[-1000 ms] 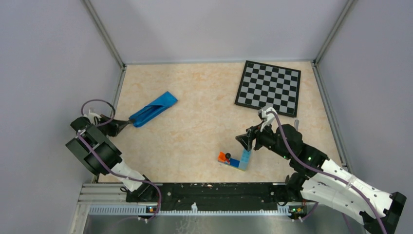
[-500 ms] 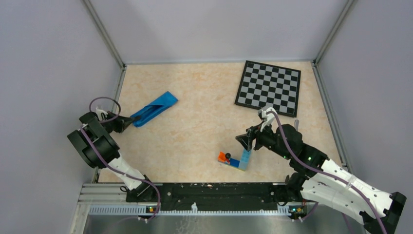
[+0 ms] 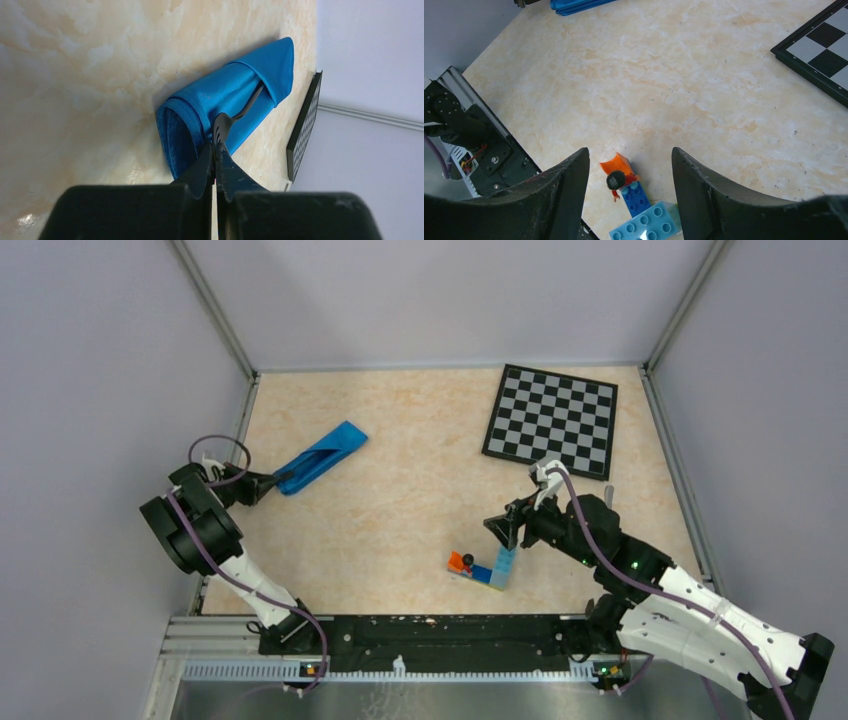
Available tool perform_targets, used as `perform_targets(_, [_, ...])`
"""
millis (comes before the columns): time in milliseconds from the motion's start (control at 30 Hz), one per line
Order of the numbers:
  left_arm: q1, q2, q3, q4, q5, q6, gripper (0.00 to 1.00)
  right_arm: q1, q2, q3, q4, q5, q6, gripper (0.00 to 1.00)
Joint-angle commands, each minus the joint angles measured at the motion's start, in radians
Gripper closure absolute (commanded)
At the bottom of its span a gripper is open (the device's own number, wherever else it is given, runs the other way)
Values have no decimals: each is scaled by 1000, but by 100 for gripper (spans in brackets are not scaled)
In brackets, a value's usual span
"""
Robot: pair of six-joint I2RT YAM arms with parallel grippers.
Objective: Fold the napkin into a case and place the utensils inside
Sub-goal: Insert the fork into the folded napkin.
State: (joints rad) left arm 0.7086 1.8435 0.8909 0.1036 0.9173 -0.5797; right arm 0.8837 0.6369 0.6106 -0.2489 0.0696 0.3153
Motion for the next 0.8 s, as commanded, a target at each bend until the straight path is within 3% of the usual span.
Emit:
perform_targets(0, [-4, 10, 40, 73, 39, -30, 100, 6, 2, 46, 23, 0, -8, 39])
perform_targets(100, [-4, 7, 49, 43, 14, -22, 100, 6, 3, 46, 24, 1, -9, 39])
perform_targets(300, [-13, 18, -19, 197, 64, -148, 100, 5, 3, 47, 23, 2, -11, 39])
perform_targets(767, [-66, 99, 49, 168, 49, -84, 100, 0, 0, 47, 26, 5, -13, 39])
